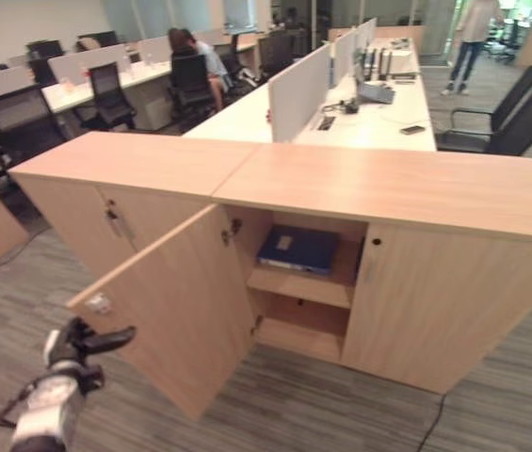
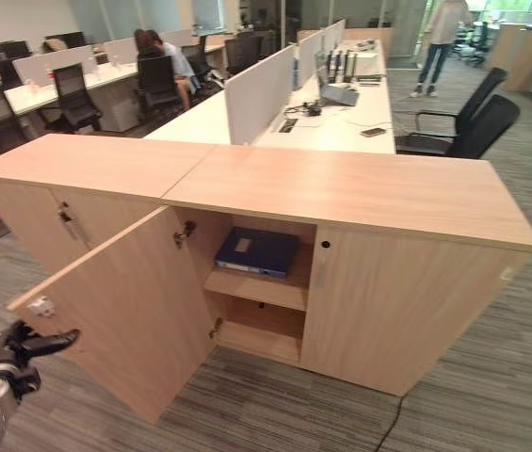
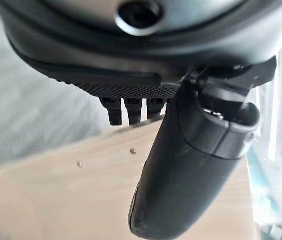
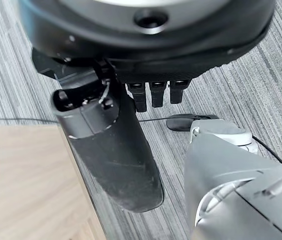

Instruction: Put the empty folder in the office cabinet

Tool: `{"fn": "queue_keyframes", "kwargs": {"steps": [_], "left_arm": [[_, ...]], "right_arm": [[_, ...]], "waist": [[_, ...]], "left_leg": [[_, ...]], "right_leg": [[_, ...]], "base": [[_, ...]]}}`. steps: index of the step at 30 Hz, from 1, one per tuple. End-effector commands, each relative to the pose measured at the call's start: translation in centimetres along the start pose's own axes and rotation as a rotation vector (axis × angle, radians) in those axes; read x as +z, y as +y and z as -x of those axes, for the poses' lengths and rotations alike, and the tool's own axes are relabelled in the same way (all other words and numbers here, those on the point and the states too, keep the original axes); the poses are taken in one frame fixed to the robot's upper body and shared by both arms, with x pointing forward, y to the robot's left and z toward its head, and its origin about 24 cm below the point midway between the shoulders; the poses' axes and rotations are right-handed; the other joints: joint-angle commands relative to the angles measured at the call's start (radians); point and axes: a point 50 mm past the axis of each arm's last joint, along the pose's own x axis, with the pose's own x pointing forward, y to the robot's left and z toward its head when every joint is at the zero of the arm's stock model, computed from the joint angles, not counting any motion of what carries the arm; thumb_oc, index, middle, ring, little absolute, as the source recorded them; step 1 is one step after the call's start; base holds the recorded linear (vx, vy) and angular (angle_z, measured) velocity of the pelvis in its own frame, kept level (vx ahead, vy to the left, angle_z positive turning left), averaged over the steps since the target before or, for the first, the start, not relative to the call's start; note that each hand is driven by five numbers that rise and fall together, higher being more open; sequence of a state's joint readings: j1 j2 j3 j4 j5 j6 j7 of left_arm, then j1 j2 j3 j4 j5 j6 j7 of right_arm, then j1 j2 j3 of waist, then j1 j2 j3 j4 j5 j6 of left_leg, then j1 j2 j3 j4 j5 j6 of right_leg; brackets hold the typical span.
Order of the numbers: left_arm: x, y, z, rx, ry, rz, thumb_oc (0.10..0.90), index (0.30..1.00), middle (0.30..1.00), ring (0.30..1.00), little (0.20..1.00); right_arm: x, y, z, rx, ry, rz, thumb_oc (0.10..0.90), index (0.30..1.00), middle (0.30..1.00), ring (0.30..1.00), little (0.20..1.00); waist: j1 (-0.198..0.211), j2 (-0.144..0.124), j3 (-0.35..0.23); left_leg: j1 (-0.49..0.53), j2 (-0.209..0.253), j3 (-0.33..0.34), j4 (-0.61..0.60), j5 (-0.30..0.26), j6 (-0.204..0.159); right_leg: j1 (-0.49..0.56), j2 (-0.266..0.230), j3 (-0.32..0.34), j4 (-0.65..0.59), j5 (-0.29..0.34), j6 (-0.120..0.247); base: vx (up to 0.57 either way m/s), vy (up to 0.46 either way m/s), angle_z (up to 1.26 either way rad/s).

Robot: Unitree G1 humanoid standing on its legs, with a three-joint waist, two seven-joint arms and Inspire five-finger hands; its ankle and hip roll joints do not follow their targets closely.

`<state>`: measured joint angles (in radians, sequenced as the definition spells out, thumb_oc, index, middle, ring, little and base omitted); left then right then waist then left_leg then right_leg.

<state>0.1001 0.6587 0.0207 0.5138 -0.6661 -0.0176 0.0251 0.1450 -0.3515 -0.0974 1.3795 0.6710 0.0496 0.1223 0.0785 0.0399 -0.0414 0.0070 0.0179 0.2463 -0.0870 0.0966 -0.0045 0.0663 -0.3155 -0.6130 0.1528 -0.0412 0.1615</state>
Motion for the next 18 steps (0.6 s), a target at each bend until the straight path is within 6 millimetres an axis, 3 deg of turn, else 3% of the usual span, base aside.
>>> {"fn": "queue_keyframes", "kwargs": {"steps": [1,2,5,8,11,18], "left_arm": [[7.3,-12.1,1.2,-0.733,-0.337,0.094,0.800,0.900,0.900,0.900,0.900],[6.5,-13.3,3.2,-0.891,-0.301,0.095,0.800,0.900,0.900,0.900,0.900],[6.1,-14.1,5.2,-1.040,-0.266,0.076,0.800,0.900,0.900,0.900,0.900],[4.7,-15.0,6.8,-1.147,-0.190,0.189,0.800,0.900,0.900,0.900,0.900],[4.3,-14.8,7.9,-1.174,-0.161,0.224,0.800,0.900,0.900,0.900,0.900],[1.2,-13.6,8.2,-1.084,-0.043,0.399,0.800,0.900,0.900,0.900,0.900]], "right_arm": [[0.5,4.4,-0.5,0.112,-0.006,-0.064,0.800,0.900,0.900,0.900,0.900],[0.0,4.3,-0.5,0.117,0.010,-0.067,0.800,0.900,0.900,0.900,0.900],[-0.5,4.3,-0.5,0.123,0.025,-0.072,0.800,0.900,0.900,0.900,0.900],[-1.2,4.4,-0.5,0.129,0.047,-0.067,0.800,0.900,0.900,0.900,0.900],[-1.5,4.4,-0.4,0.132,0.052,-0.061,0.800,0.900,0.900,0.900,0.900],[-2.0,5.4,-0.5,0.164,0.061,-0.045,0.800,0.900,0.900,0.900,0.900]], "waist": [[-0.068,-0.034,0.009],[-0.061,-0.034,0.011],[-0.053,-0.038,0.009],[-0.045,-0.043,0.012],[-0.035,-0.046,0.016],[-0.027,-0.053,0.020]], "left_leg": [[0.108,0.014,-0.006,0.000,-0.167,-0.055],[0.109,0.012,-0.008,0.001,-0.169,-0.052],[0.109,0.011,-0.011,0.001,-0.170,-0.051],[0.107,0.009,-0.017,0.002,-0.169,-0.048],[0.105,0.008,-0.025,0.002,-0.167,-0.046],[0.101,0.008,-0.031,0.002,-0.162,-0.044]], "right_leg": [[-0.034,0.015,0.011,-0.195,0.174,0.072],[-0.031,0.012,0.009,-0.195,0.176,0.074],[-0.026,0.012,0.007,-0.198,0.178,0.075],[-0.023,0.012,0.004,-0.199,0.180,0.075],[-0.019,0.013,0.002,-0.199,0.181,0.075],[-0.019,0.016,0.005,-0.199,0.181,0.069]], "base": [[0.02,0.026,0.30],[0.02,0.020,0.24],[0.02,0.008,0.12],[0.01,0.006,0.02],[0.01,0.003,-0.08],[0.00,0.000,-0.05]]}}
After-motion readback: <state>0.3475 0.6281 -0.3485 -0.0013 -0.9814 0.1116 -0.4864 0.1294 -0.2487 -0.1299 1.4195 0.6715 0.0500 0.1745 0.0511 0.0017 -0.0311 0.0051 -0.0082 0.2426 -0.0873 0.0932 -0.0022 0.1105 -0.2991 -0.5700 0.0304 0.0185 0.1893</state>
